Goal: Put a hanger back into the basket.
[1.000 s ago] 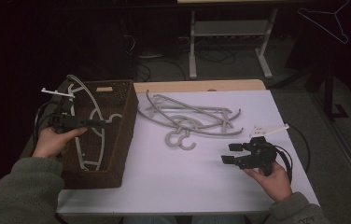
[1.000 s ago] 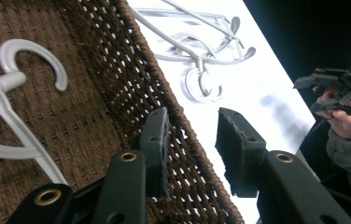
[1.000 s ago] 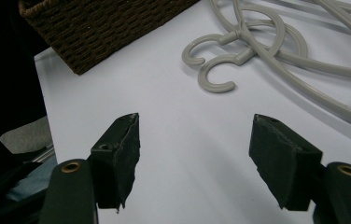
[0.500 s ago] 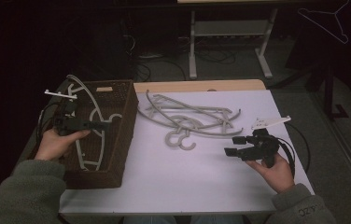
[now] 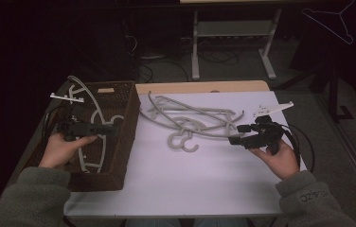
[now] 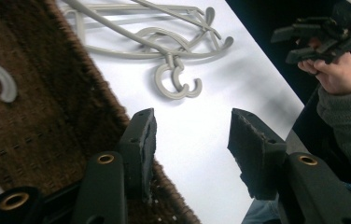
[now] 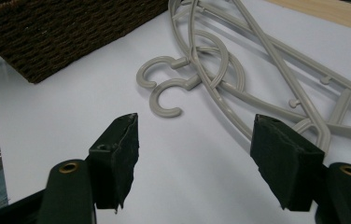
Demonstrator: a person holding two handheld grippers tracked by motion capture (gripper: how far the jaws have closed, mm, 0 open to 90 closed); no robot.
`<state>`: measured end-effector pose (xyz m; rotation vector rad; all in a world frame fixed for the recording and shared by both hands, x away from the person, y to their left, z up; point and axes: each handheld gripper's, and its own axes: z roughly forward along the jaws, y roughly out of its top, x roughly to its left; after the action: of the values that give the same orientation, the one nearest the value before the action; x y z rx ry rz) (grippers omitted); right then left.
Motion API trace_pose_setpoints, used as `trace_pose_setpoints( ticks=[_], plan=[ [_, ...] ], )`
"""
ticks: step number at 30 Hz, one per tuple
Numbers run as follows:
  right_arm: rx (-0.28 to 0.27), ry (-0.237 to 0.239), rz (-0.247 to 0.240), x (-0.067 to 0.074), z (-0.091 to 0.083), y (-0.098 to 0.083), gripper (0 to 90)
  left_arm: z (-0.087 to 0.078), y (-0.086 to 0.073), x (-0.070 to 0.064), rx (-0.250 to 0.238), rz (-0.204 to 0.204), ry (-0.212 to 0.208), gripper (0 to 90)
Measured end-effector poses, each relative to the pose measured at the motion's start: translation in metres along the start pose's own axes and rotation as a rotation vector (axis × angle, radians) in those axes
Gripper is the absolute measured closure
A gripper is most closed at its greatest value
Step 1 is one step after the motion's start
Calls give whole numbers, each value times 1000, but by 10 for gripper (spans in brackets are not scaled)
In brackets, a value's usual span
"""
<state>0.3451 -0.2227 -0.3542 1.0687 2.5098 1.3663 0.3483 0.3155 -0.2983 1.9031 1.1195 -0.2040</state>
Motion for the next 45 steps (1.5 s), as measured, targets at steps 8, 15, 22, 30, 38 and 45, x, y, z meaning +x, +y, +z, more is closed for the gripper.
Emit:
trace_pose_setpoints(
  ticks=[8,15,22,30,38,45],
  plan=[
    [16,-2,-15,-6,6,6,314,9,3,-10,-5,22,-23,493],
    [33,0,-13,-11,13,14,314,15,3,-23,3,57,-26,475],
    [53,2,-31,-13,21,26,314,27,3,-36,9,79,-44,462],
    [84,8,-40,-18,37,36,315,39,1,-48,7,110,-54,447],
    [103,1,-49,-22,46,45,317,53,-2,-58,17,126,-74,437],
    [106,-4,-55,-24,50,52,321,63,-5,-65,19,138,-87,427]
  ],
)
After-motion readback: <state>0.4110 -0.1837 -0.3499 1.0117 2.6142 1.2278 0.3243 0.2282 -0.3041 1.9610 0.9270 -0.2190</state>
